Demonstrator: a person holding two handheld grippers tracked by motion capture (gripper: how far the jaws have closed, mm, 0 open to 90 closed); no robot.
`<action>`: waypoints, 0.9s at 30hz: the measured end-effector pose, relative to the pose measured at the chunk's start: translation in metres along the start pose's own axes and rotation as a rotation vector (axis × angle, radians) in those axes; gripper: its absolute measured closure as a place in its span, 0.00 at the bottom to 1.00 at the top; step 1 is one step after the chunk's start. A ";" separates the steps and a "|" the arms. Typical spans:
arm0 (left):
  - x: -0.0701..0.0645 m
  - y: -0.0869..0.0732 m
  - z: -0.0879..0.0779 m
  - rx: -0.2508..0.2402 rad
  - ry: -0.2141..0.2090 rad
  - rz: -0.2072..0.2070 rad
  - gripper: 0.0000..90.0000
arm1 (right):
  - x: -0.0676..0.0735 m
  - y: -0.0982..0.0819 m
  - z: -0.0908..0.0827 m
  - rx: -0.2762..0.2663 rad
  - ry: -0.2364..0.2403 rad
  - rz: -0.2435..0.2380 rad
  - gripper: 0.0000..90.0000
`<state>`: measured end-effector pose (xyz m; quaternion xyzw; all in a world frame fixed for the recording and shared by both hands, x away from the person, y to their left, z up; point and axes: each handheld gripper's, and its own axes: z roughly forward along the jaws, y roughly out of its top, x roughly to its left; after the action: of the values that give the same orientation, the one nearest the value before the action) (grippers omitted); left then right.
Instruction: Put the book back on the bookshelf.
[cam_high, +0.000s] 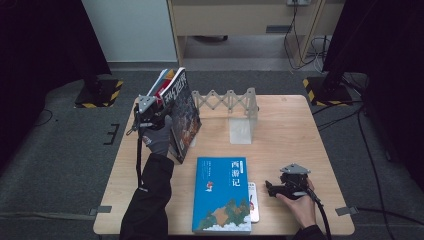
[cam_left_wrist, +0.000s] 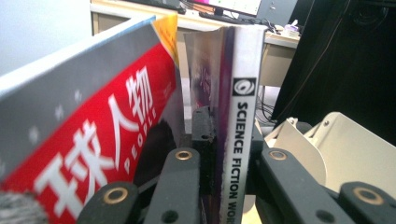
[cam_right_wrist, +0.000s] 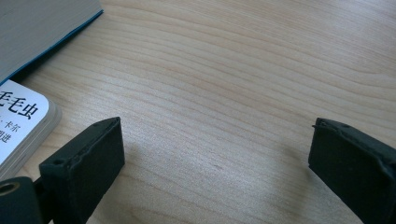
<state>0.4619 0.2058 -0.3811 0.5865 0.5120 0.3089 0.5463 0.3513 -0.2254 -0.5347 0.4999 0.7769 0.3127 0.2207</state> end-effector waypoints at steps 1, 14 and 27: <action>0.000 -0.001 -0.002 0.001 0.000 0.005 0.91 | 0.000 0.000 0.000 0.004 0.003 -0.001 0.05; 0.001 -0.011 -0.019 0.050 0.031 0.042 0.90 | 0.001 0.000 0.000 0.008 0.002 -0.005 0.05; 0.009 -0.017 -0.025 0.076 0.064 0.049 0.88 | 0.001 0.000 0.000 0.009 0.003 -0.005 0.05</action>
<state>0.4372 0.2207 -0.3936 0.6089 0.5261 0.3210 0.4994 0.3508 -0.2241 -0.5351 0.4987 0.7798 0.3093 0.2180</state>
